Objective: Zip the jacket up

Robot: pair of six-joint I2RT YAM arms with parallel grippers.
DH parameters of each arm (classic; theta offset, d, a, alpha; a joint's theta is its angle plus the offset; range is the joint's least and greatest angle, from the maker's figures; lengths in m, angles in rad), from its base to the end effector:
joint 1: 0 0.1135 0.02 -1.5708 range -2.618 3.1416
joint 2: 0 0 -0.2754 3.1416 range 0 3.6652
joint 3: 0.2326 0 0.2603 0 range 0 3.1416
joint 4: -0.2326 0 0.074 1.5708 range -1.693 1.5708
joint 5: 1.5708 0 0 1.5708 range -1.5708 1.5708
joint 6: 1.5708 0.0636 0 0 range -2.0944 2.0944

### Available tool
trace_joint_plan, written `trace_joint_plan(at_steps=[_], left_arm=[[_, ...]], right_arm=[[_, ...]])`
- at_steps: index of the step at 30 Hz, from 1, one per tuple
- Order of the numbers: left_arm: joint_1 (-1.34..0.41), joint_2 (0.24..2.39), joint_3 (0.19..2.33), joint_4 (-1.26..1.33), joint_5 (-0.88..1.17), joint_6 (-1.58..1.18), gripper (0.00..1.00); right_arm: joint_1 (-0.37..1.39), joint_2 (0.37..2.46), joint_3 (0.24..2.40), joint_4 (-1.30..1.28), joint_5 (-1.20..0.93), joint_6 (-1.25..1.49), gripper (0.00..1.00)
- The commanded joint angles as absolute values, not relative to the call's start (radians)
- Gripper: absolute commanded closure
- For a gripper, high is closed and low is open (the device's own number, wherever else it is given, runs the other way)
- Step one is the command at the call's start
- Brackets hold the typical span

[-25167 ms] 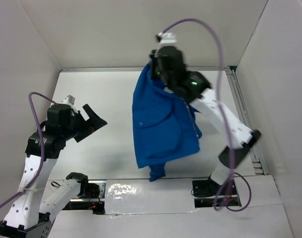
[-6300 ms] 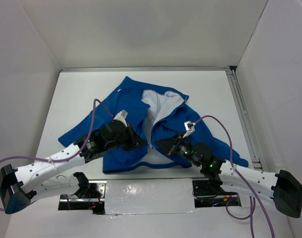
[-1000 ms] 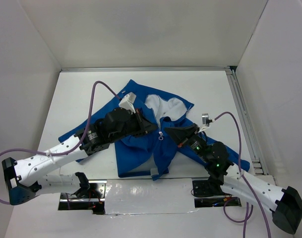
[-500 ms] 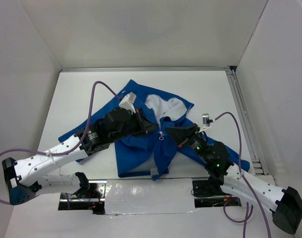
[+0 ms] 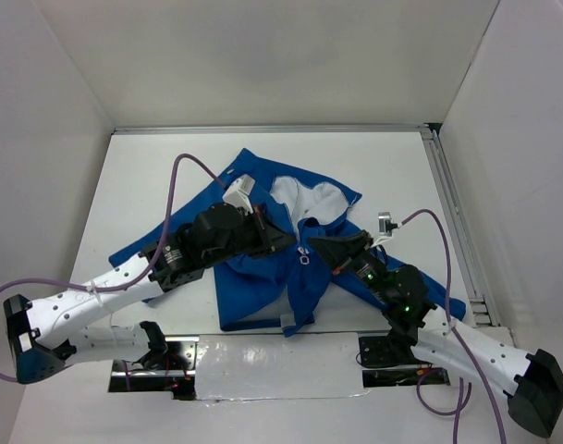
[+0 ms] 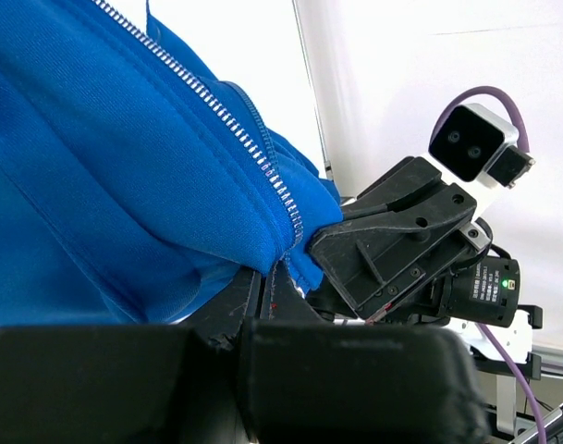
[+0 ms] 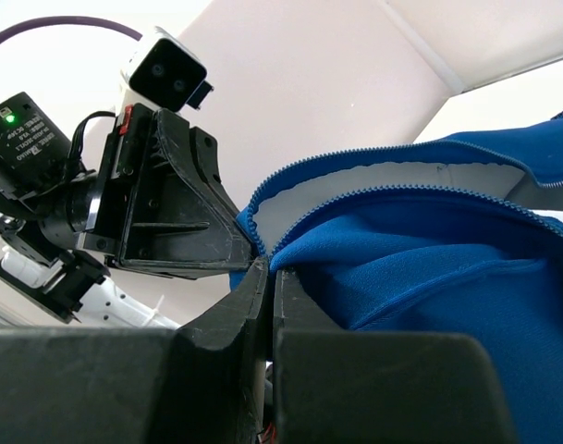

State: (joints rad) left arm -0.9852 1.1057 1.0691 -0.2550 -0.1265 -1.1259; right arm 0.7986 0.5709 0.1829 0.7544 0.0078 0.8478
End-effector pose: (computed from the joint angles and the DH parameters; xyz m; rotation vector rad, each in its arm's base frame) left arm 0.1632 -0.2315 0.3709 -0.2447 2.0745 -1.2856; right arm 0.1217 0.1242 0.2713 0.0404 1.3335 1.4198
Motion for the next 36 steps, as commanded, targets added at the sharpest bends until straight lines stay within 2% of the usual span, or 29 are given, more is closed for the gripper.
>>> trace_joint_plan(at_steps=[1, 14, 36], left_arm=[[-0.996, 1.062, 1.054, -0.178, -0.086, -1.123, 1.00], [-0.994, 1.026, 1.032, -0.170, -0.107, -1.147, 1.00], [-0.994, 1.012, 1.032, -0.210, -0.149, -1.180, 1.00]], right_arm=[[0.802, 0.555, 0.212, 0.795, 0.031, 0.839, 1.00], [0.825, 0.627, 0.235, 0.827, -0.090, 0.802, 1.00], [0.845, 0.541, 0.215, 0.733, -0.003, 0.793, 1.00]])
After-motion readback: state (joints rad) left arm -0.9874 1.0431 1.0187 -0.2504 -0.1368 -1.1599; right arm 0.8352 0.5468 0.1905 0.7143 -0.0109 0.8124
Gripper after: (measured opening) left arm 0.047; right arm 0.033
